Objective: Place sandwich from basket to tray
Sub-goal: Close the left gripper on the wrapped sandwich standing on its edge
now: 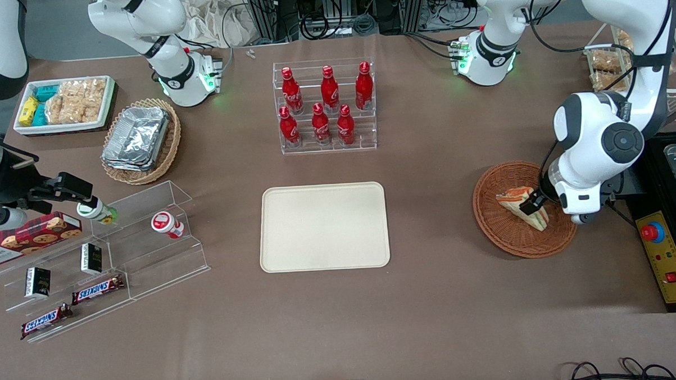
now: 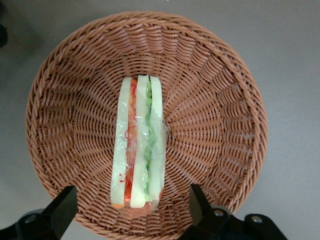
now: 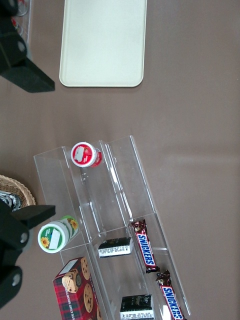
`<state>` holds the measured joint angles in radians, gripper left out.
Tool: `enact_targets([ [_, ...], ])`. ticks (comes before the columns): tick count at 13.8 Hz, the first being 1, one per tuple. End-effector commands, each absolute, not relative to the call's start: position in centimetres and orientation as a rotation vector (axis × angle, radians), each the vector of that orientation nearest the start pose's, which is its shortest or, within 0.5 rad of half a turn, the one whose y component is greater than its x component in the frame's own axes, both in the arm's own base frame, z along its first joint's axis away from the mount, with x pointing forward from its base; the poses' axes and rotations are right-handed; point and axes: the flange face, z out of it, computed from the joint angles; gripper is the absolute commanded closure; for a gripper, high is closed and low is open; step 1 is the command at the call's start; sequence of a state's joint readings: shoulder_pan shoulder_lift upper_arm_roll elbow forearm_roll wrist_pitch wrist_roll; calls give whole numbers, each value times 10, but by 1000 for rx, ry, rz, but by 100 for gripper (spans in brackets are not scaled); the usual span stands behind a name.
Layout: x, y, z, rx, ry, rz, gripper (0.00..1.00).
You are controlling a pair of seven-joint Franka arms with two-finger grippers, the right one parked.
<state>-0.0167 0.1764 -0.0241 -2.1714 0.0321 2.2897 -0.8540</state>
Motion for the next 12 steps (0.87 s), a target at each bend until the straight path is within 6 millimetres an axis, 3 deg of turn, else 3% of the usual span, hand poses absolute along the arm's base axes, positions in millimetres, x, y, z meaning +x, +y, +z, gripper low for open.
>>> enact_targets([
  [1,544,-13,300,-2850,-1233,10,1],
  [7,537,-13,281,-2865,-1235,-25,1],
  [12,530,-17,253,-2888,-1239,-71,1],
])
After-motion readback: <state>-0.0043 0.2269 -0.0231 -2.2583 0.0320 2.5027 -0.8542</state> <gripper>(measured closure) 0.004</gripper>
